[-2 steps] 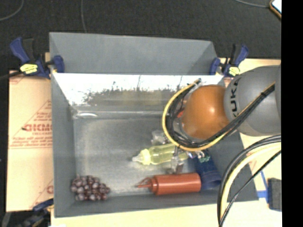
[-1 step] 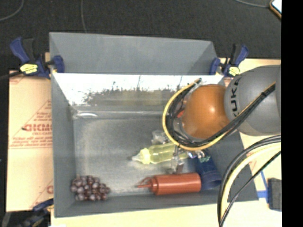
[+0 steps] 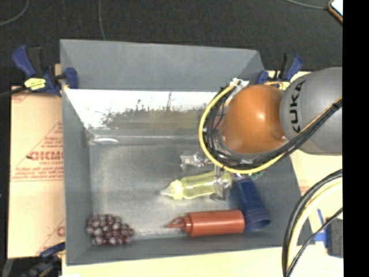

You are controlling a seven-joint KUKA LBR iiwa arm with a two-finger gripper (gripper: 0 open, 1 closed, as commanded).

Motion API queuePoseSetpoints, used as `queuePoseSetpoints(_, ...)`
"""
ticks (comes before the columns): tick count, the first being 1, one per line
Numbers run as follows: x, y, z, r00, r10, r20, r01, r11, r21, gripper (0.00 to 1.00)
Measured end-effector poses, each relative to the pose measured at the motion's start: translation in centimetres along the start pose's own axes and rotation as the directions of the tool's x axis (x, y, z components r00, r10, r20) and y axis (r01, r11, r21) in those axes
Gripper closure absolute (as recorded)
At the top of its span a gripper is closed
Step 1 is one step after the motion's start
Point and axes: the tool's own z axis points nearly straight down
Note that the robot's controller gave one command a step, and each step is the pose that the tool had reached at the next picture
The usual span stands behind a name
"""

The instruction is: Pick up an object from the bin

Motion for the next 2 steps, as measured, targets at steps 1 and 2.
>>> queuePoseSetpoints(1, 1.3, 0.0, 3.5, 0.968, 0.251, -0.008, -0.251, 0.968, -0.004, 0.0)
queuePoseSetpoints(2, -0.3, -0.9, -1.1, 1.0, 0.001, 0.012, -0.001, 1.0, 0.007, 0.0)
